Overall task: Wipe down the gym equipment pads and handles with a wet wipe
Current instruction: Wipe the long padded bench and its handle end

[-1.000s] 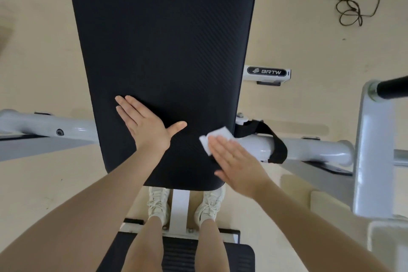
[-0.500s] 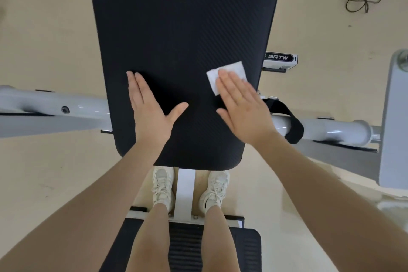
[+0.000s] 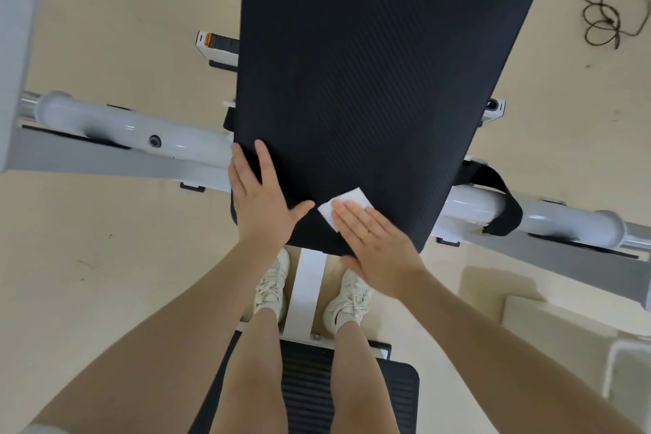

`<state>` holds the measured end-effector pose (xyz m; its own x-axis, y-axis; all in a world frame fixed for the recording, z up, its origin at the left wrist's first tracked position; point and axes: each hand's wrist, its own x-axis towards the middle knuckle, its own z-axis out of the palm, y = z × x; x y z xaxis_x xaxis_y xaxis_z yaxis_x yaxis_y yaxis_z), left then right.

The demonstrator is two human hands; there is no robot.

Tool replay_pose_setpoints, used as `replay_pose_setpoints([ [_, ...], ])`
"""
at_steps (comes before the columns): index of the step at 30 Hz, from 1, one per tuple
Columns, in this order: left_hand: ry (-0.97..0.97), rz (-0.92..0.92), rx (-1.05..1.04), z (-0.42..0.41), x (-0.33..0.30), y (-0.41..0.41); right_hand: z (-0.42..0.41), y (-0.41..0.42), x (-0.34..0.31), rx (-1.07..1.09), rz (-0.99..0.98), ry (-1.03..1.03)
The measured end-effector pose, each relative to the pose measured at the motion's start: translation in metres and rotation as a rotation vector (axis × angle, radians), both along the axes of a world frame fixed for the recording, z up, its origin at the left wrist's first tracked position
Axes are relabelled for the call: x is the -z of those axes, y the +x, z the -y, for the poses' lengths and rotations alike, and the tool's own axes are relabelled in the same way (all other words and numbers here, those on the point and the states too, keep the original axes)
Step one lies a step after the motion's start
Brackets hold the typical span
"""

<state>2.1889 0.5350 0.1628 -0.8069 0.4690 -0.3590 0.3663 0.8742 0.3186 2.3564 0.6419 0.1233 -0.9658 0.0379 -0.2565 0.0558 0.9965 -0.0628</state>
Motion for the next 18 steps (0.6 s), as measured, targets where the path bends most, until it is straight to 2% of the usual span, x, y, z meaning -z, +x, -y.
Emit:
replay_pose_setpoints([
  [4, 0.054, 0.038, 0.02, 0.009, -0.005, -0.01, -0.029, -0.057, -0.024, 0.173, -0.097, 0.045],
  [7, 0.176, 0.064, -0.007, 0.017, -0.011, -0.019, -0.045, -0.094, -0.042, 0.255, -0.133, 0.041],
  [9, 0.273, 0.077, -0.046, 0.021, -0.011, -0.026, -0.04, -0.105, -0.046, 0.29, -0.09, 0.003],
  [14, 0.473, 0.176, -0.188, 0.03, -0.011, -0.037, 0.019, -0.084, -0.024, 0.072, 0.051, 0.013],
  [18, 0.671, 0.462, -0.498, 0.03, -0.014, -0.05, 0.054, -0.071, -0.007, 0.0, 0.12, 0.035],
])
